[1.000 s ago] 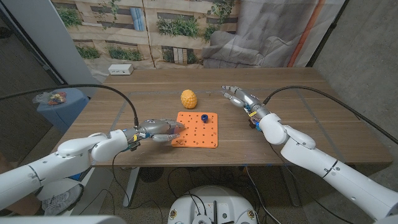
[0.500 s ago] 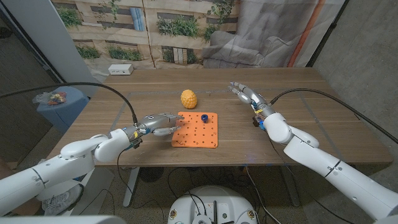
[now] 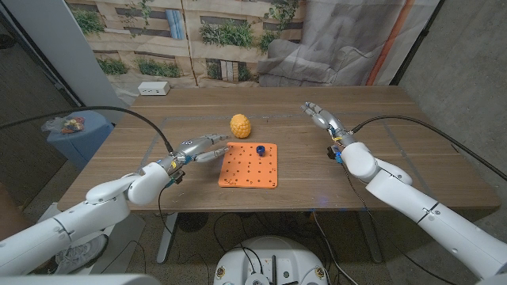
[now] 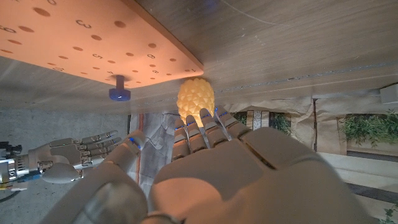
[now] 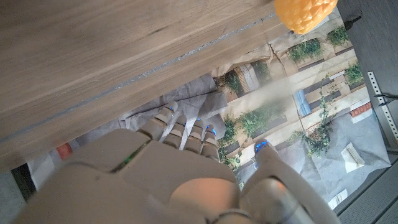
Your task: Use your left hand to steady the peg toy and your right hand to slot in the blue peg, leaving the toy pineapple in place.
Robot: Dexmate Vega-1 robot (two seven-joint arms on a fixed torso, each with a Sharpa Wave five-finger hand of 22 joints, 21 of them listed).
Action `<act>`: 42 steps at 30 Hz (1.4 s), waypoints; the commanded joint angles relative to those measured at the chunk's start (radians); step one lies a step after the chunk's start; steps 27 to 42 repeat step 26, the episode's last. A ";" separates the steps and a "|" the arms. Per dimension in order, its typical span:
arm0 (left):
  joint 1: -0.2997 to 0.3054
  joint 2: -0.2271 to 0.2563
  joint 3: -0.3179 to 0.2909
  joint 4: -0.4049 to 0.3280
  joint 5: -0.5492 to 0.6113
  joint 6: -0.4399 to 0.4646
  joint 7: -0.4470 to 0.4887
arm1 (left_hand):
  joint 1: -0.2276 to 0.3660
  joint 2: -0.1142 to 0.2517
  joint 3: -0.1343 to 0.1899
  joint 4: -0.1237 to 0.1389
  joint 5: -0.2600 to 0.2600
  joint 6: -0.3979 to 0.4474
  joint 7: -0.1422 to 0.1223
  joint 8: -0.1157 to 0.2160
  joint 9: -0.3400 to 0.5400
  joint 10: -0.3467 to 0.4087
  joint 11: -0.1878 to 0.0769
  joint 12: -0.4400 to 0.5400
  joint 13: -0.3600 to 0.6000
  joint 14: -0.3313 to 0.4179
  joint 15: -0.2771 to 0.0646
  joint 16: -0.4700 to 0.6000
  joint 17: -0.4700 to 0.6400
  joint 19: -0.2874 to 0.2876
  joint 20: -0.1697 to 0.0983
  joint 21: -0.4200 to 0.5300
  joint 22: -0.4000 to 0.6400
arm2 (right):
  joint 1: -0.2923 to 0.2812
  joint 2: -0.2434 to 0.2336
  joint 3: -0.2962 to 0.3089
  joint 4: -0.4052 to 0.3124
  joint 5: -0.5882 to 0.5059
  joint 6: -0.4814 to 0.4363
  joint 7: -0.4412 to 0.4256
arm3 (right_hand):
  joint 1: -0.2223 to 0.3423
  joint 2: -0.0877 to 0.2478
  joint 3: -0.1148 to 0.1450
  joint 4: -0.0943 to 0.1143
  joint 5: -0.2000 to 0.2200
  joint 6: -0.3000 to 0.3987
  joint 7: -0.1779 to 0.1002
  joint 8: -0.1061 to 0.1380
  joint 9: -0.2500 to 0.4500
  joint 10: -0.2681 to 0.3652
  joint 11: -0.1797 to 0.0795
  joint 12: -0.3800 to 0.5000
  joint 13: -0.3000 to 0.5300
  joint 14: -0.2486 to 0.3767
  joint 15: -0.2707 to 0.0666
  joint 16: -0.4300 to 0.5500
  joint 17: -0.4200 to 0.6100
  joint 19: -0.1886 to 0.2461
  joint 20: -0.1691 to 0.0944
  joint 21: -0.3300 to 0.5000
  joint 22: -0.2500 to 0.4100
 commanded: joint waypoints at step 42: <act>-0.058 -0.292 -0.026 0.166 -0.271 0.000 0.247 | 0.009 0.083 0.012 -0.008 -0.001 0.005 -0.002 -0.007 0.002 -0.010 0.001 -0.003 0.002 -0.012 -0.042 -0.004 0.003 0.055 -0.106 0.014 0.002 | 0.026 0.098 0.042 0.260 0.313 0.329 0.003 | 0.000 0.029 0.000 -0.017 0.005 -0.040 0.017 0.005 -0.001 0.004 0.016 0.012 0.000 0.031 -0.023 0.001 -0.006 0.035 -0.032 0.002 -0.001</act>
